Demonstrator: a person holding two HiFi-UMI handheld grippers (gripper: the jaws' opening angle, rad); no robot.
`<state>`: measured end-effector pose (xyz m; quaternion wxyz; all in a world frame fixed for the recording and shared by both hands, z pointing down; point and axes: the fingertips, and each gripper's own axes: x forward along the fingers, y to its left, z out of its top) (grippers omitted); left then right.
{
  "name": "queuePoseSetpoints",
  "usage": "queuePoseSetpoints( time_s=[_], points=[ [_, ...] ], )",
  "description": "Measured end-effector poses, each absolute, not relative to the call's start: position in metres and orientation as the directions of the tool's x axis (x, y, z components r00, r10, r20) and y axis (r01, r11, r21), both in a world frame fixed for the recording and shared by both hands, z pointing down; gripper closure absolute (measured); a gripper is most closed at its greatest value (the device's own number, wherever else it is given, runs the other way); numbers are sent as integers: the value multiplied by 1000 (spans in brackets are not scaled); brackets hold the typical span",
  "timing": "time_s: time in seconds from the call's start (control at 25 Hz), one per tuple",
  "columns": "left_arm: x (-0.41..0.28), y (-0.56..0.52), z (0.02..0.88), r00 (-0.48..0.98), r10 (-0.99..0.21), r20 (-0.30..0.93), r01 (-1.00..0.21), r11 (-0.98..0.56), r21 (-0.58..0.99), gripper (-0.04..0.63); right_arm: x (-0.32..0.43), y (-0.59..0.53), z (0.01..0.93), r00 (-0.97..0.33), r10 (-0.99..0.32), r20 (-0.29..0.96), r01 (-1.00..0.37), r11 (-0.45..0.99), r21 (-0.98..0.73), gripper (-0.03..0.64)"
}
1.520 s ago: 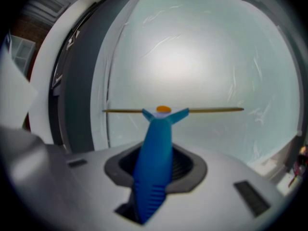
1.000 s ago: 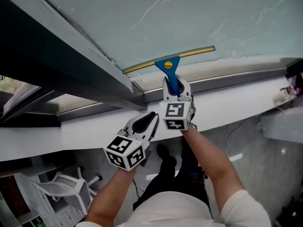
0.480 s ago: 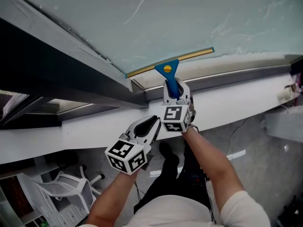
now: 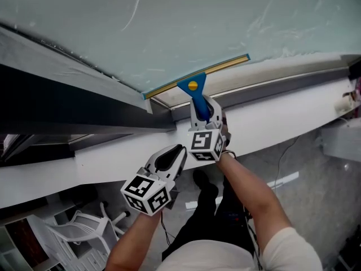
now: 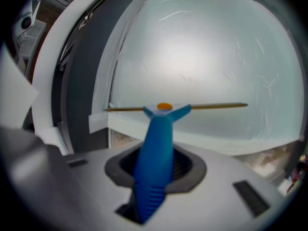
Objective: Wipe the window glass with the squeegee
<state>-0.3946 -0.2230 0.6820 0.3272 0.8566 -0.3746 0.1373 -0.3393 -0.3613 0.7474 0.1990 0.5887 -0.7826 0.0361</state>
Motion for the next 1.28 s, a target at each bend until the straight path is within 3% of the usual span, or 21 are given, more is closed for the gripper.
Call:
queuePoseSetpoints(
  time_s=[0.88, 1.28],
  points=[
    [-394, -220, 711, 689, -503, 521, -724, -510, 465, 529, -331, -353, 820, -220, -864, 454, -914, 345, 214, 502],
    [-392, -220, 707, 695, -501, 516, -719, -514, 469, 529, -332, -344, 831, -259, -823, 506, -915, 377, 145, 505]
  ],
)
